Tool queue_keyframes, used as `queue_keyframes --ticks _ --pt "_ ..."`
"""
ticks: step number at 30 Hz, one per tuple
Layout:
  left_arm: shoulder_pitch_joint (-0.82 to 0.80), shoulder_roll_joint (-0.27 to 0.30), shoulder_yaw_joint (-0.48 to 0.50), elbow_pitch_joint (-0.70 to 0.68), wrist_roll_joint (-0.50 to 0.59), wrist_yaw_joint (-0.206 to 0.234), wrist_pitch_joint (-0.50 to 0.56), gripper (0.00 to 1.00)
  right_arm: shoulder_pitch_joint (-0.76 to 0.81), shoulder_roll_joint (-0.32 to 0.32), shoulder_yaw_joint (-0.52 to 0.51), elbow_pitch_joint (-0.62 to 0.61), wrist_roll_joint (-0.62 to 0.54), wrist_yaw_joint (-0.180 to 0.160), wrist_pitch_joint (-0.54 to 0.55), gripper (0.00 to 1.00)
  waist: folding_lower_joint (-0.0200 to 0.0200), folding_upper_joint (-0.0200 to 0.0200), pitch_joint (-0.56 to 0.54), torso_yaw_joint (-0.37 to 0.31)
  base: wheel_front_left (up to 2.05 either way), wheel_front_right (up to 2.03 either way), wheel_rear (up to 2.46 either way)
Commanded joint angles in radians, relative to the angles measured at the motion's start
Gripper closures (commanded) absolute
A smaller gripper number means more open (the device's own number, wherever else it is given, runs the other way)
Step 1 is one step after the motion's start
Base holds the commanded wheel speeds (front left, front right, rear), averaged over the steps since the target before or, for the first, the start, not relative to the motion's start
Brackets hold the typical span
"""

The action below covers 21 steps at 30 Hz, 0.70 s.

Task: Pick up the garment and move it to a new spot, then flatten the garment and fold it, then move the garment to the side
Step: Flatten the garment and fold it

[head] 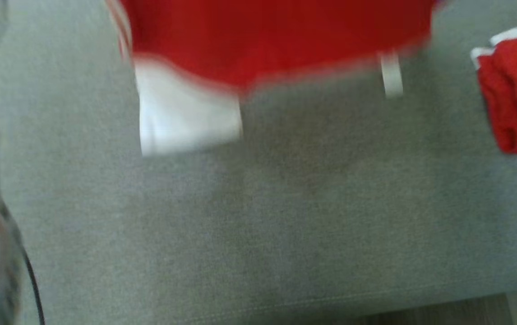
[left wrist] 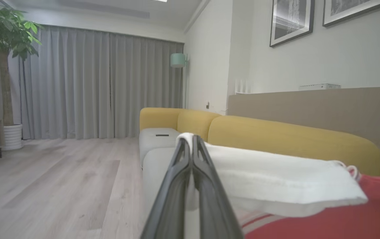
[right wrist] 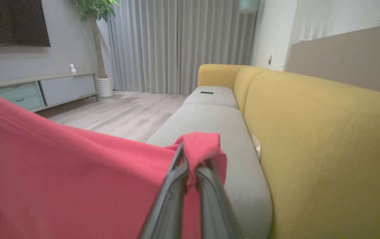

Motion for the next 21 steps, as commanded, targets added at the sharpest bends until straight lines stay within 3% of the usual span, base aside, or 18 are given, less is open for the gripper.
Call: queue_keyframes --ticks 1,6,11,16,21 --pt "-0.102 0.066 0.034 0.012 0.015 0.000 -0.028 1.00 -0.078 -0.015 0.009 0.026 -0.018 -0.001 -0.043 1.00 -0.0005 0.0000 0.083 0.007 0.00 0.00 0.00" --pt "-0.329 0.075 0.015 0.205 0.045 -0.004 -0.131 1.00 -0.324 0.002 0.016 0.263 -0.096 -0.001 -0.252 1.00 -0.0005 0.0000 0.111 0.018 0.00 0.00 0.00" --pt "-0.383 0.049 -0.013 0.335 0.036 -0.012 -0.216 1.00 -0.381 0.023 0.029 0.430 -0.102 -0.001 -0.411 1.00 -0.0005 0.0000 0.111 0.043 0.00 0.00 0.00" --pt "-0.292 0.026 -0.041 0.412 0.014 -0.018 -0.252 1.00 -0.283 0.041 0.112 0.540 -0.040 -0.001 -0.440 1.00 -0.0005 0.0000 0.105 0.061 0.00 0.00 0.00" --pt "-0.156 0.020 -0.056 0.421 -0.004 -0.020 -0.260 1.00 -0.173 0.041 0.207 0.578 0.052 -0.001 -0.400 1.00 -0.0005 0.0000 0.093 0.071 0.00 0.00 0.00"
